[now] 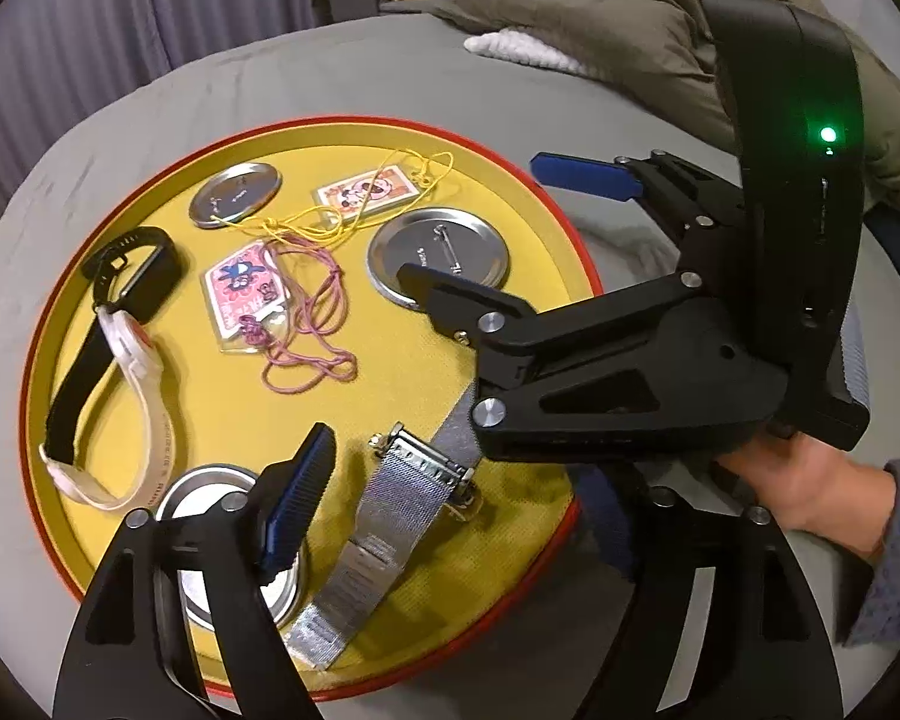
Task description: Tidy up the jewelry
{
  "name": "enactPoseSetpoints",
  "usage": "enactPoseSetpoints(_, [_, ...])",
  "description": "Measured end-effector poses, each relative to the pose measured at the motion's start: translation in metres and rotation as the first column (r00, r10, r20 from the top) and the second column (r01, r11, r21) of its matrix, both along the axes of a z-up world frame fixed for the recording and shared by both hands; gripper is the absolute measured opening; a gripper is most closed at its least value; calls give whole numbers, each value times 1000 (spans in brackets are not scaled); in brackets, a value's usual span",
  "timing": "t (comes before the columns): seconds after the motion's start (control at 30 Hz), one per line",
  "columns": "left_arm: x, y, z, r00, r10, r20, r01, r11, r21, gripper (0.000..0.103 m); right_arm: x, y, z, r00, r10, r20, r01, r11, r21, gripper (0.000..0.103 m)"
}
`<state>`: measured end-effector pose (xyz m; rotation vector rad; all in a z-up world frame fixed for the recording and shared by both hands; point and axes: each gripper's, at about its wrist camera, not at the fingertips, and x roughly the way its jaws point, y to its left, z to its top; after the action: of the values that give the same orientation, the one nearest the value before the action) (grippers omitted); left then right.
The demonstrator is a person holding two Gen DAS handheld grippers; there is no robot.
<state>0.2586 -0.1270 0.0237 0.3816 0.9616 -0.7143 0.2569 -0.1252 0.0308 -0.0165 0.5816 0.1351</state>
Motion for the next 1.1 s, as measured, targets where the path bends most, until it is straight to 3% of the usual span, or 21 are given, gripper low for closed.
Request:
enactPoseSetpoints(0.2, [-4, 8, 7, 1000, 5, 29, -4, 1000, -8, 87, -20, 5, 10, 989, -61, 137, 69, 996, -54, 95])
enactPoseSetpoints(0.37, [-8, 18, 14, 998, 31, 56, -32, 999, 16, 96, -20, 6, 8, 987, -52, 153, 61, 997, -57, 95])
enactPoseSetpoints(0.5, [-22, 38, 29, 993, 80, 89, -87, 994, 70, 96, -9, -12, 4, 992, -83, 94, 81, 996, 28, 95])
enactPoseSetpoints(0.67, [-54, 87, 67, 975, 173, 137, -177, 984, 20, 98, 5, -16, 3, 992, -123, -25, 124, 992, 24, 95])
enactPoseSetpoints(0.83, [-83, 131, 95, 948, 275, 160, -271, 961, -45, 98, -31, -21, 22, 981, -169, -90, 176, 981, 83, 95])
enactPoseSetpoints(1.03, [-111, 157, 114, 928, 343, 148, -328, 938, -117, 98, -87, -24, 78, 996, -43, -74, 56, 982, 181, 95])
enactPoseSetpoints(1.1, [-120, 159, 117, 922, 360, 139, -344, 930, -132, 98, -97, -30, 95, 994, 0, -106, 24, 975, 220, 95])
